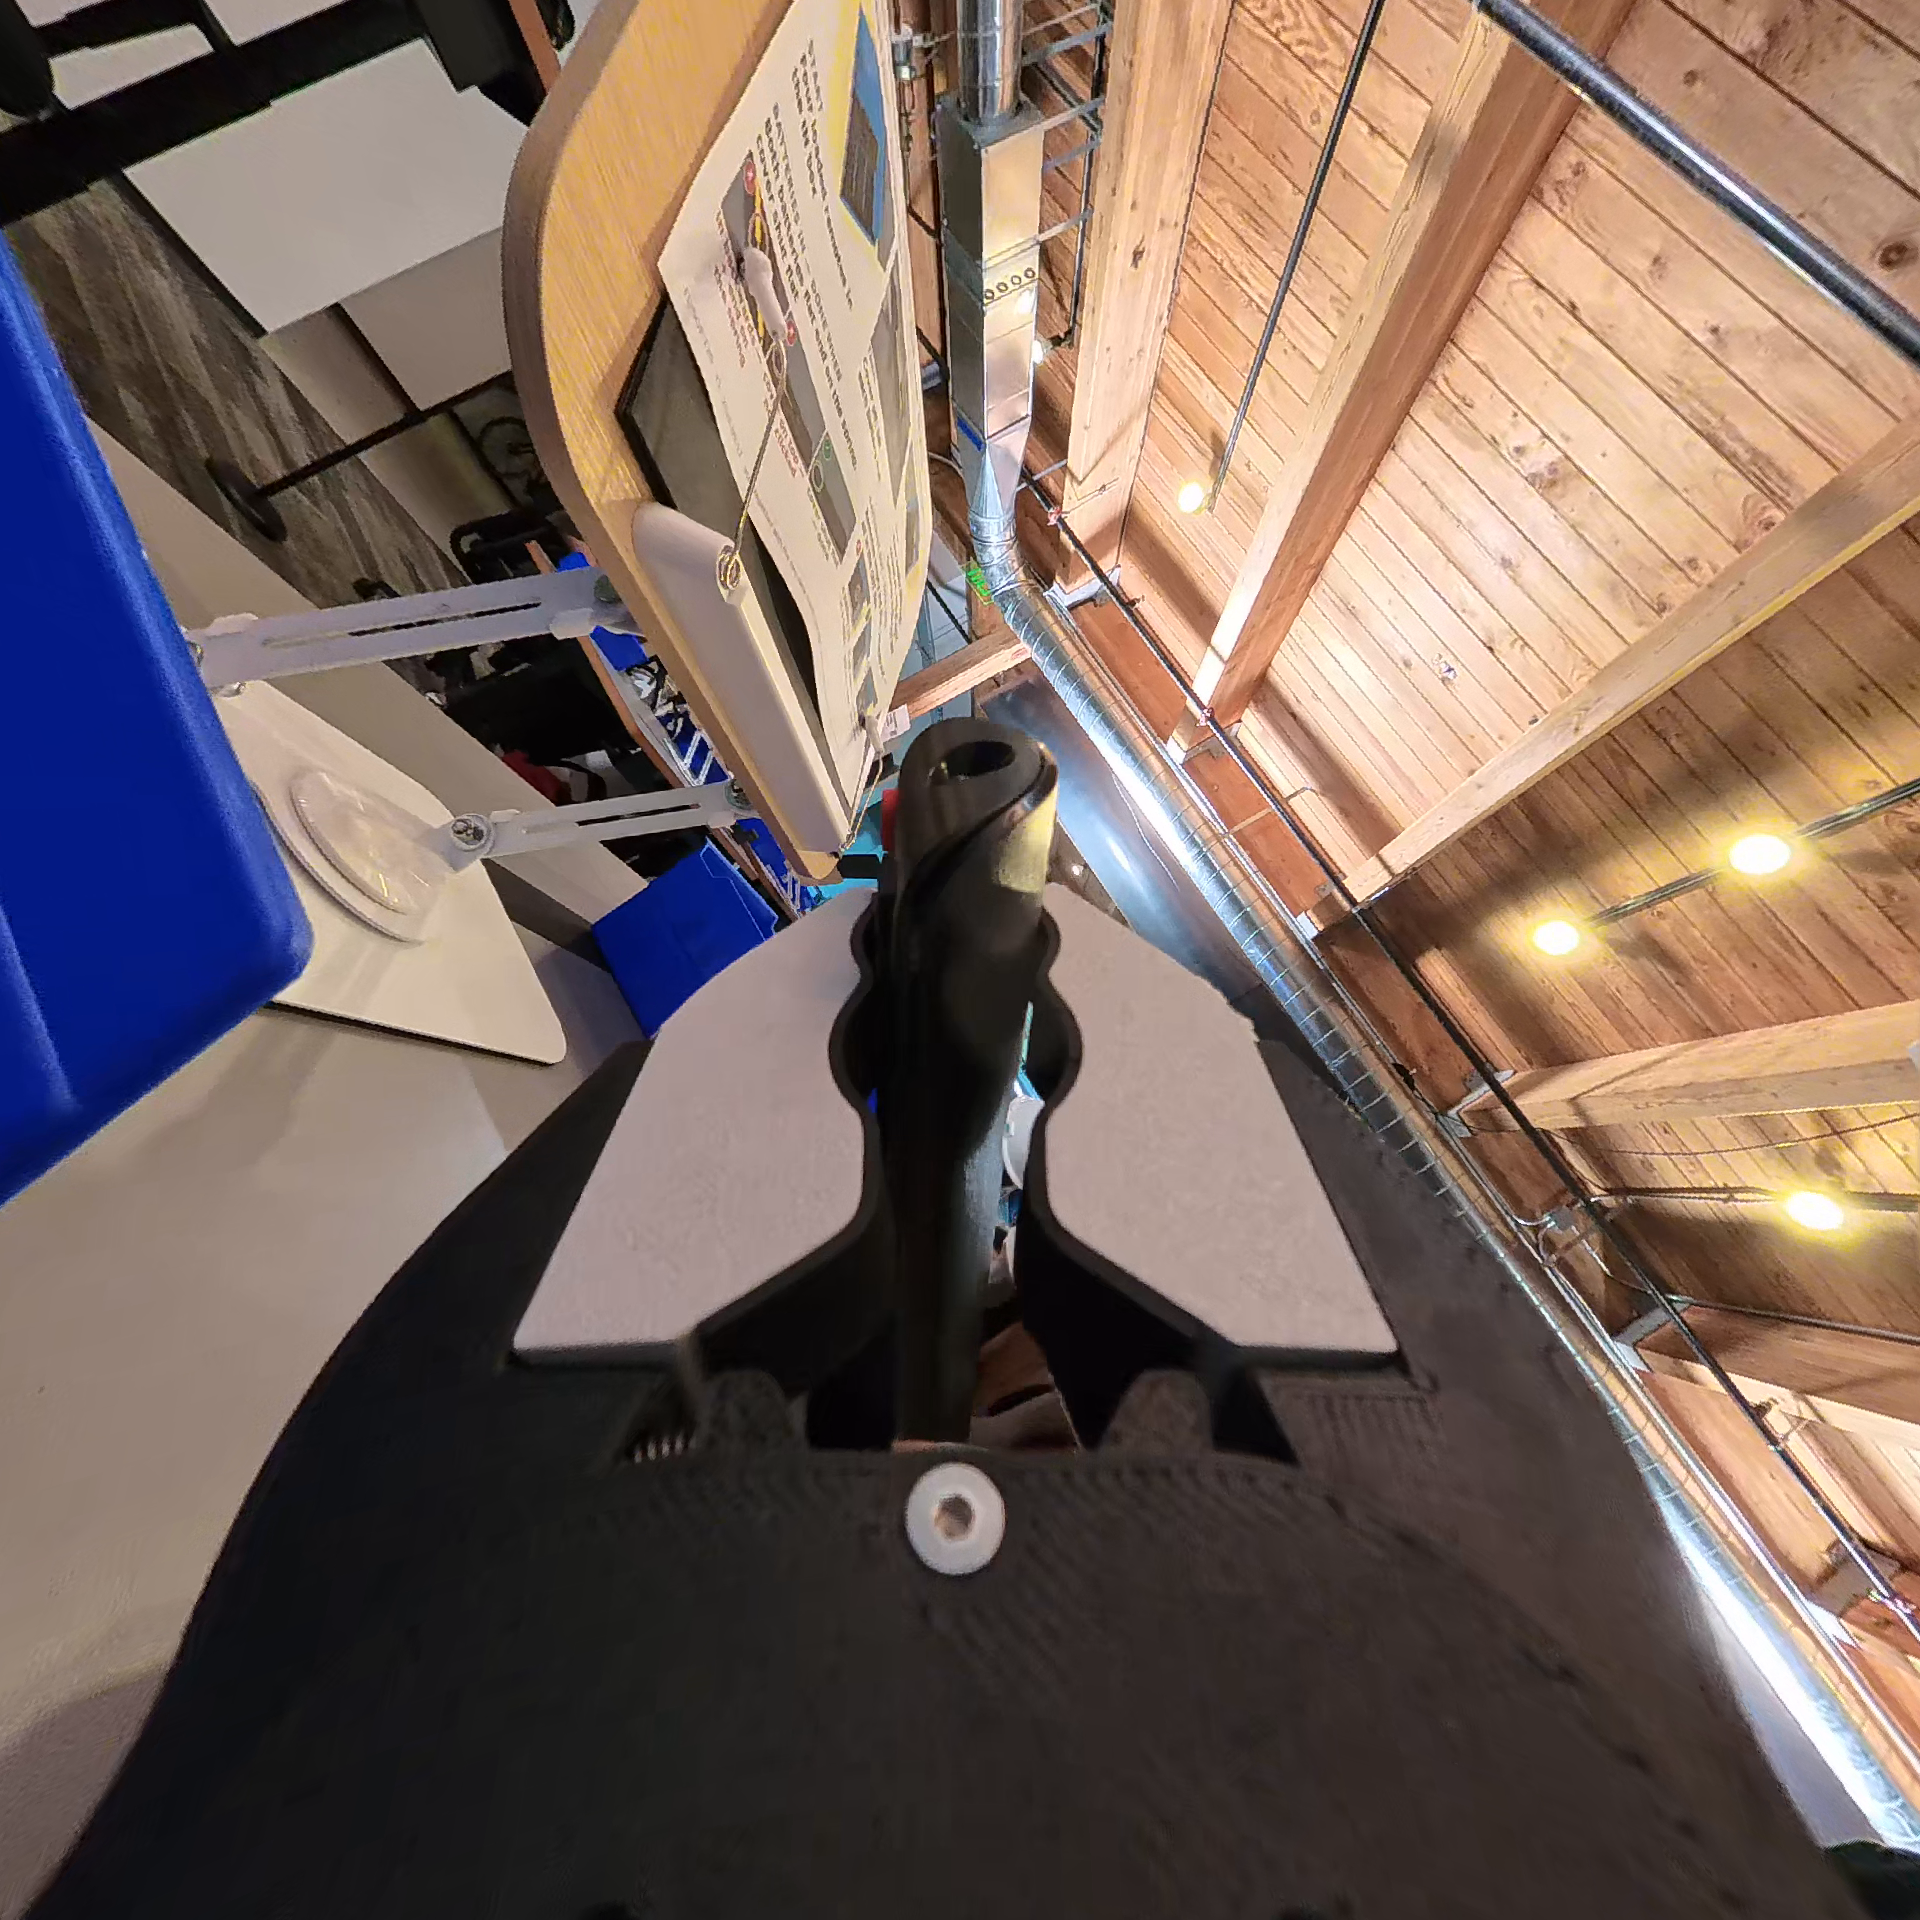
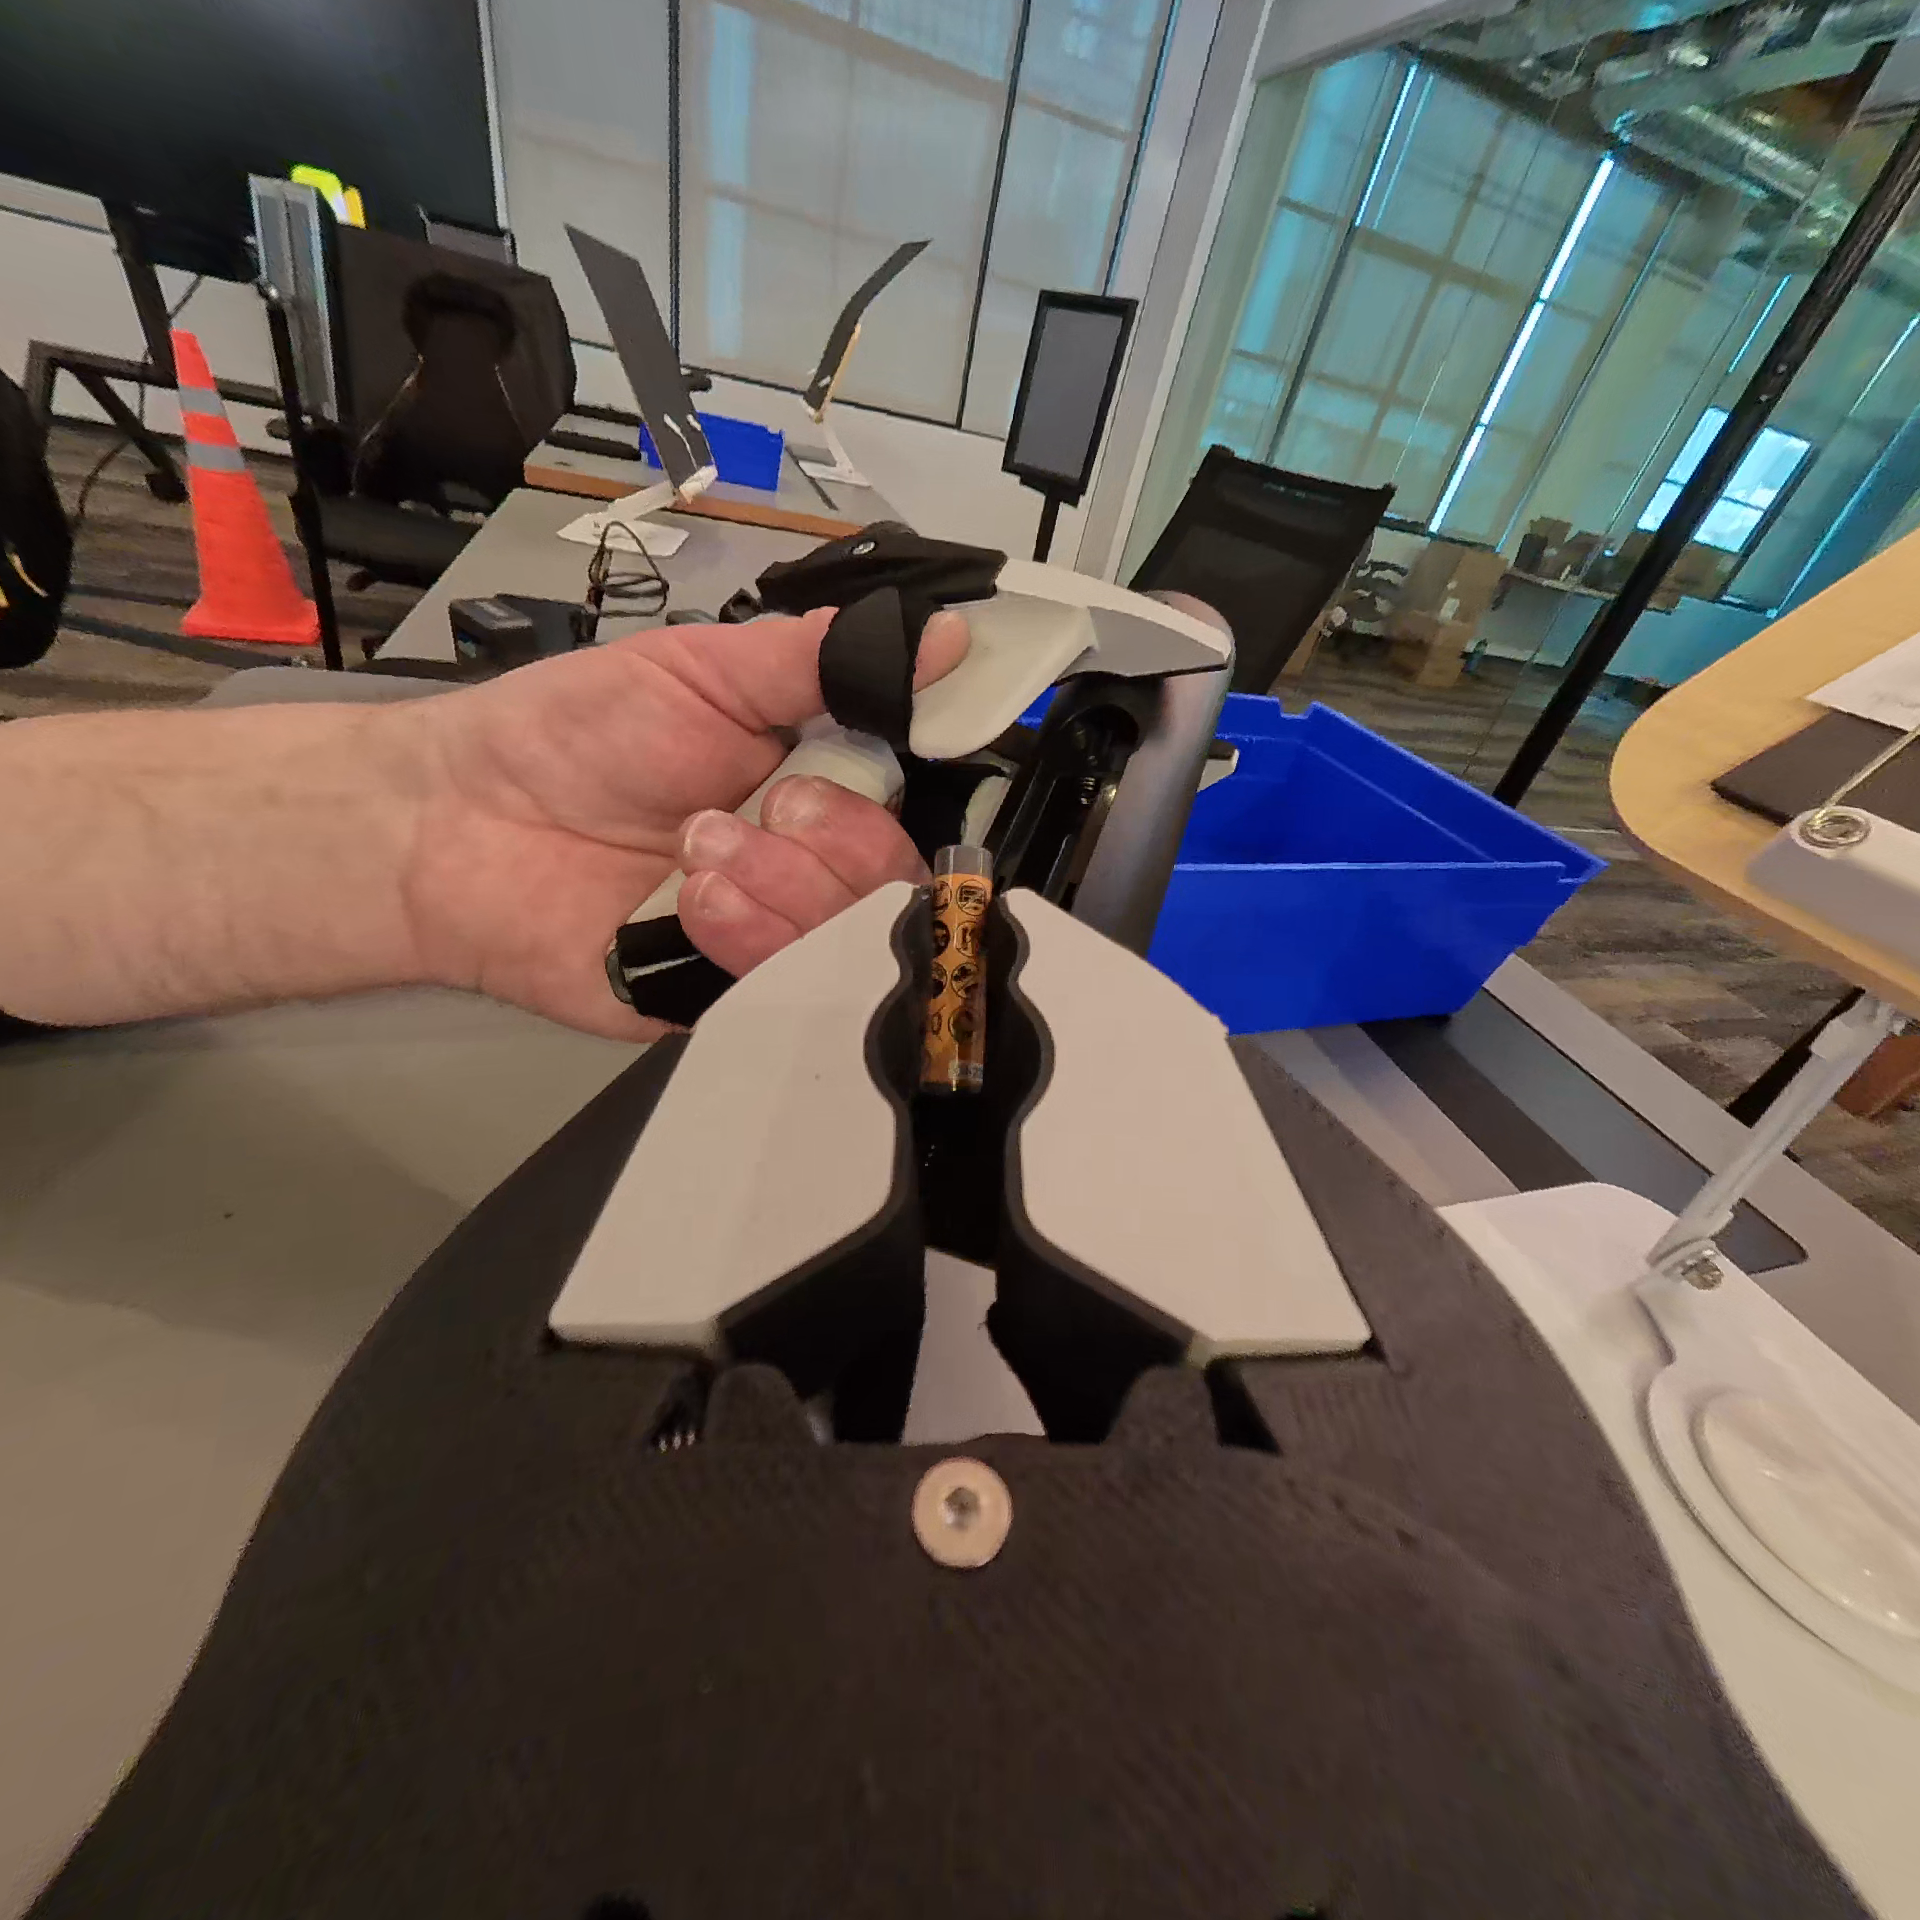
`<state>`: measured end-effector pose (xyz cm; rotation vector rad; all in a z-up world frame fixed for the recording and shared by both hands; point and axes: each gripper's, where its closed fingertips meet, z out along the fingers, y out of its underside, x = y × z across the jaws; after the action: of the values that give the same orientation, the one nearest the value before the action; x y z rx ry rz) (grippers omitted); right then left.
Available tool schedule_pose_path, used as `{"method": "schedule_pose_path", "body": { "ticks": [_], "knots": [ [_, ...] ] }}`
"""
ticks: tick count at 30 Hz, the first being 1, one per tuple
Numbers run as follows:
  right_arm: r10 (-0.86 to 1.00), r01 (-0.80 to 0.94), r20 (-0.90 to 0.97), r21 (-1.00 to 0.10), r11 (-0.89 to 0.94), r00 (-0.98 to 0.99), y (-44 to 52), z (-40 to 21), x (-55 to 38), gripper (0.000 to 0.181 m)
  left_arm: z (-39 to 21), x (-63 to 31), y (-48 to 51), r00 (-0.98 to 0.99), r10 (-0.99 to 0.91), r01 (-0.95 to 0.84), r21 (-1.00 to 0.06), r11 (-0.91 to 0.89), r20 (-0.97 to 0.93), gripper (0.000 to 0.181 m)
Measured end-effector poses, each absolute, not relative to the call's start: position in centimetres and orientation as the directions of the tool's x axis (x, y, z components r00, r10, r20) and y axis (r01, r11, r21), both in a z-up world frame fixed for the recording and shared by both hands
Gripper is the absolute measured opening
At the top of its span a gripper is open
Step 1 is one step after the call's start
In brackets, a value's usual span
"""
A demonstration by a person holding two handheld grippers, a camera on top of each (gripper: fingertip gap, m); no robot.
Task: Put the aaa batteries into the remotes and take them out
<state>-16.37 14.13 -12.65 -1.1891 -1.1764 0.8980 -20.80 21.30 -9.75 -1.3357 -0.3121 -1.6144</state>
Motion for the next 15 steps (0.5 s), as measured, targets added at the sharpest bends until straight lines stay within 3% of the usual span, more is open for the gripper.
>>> {"method": "schedule_pose_path", "body": {
  "ticks": [13,15],
  "knots": [
    [0.947,0.1,0.177,-0.983,0.156,0.267,15.1,-13.9,-15.3,0.013,-10.0,-20.9,21.5,0.097,-0.499,0.795,-0.369,-0.482,0.861,0.024],
    [0.949,0.099,0.157,-0.986,0.134,0.272,15.3,-13.8,-15.2,0.025,-10.1,-20.8,21.5,0.096,-0.502,0.79,-0.372,-0.486,0.86,0.024]
  ]
}}
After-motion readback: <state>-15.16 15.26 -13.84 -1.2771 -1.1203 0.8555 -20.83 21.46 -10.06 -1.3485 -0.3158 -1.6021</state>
